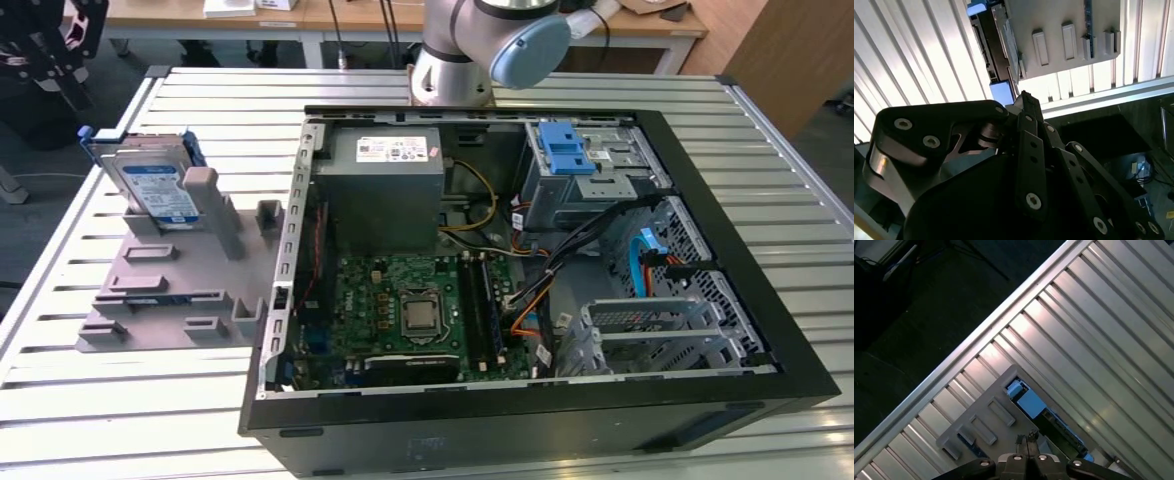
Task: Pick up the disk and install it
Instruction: 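Pick up the disk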
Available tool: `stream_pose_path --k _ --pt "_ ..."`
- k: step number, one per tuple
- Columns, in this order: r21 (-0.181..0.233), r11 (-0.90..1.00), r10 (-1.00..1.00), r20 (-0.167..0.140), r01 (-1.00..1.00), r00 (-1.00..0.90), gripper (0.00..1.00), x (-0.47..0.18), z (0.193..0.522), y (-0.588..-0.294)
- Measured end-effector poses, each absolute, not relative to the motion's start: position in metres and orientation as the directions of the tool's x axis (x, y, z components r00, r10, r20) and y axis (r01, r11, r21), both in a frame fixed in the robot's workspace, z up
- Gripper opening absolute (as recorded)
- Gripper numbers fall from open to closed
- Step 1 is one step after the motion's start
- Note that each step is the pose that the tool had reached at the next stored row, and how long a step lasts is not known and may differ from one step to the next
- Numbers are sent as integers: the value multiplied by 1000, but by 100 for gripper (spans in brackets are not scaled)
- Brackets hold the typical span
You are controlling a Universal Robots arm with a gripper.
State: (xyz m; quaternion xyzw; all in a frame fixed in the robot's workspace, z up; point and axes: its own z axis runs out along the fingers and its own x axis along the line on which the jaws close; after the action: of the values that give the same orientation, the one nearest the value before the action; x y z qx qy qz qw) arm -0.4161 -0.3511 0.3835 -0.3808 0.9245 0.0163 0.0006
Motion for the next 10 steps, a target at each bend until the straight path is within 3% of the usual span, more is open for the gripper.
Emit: stream_pose_path --k 10 --pt "29 642 -766 -14 -766 -643 11 -416 383 -351"
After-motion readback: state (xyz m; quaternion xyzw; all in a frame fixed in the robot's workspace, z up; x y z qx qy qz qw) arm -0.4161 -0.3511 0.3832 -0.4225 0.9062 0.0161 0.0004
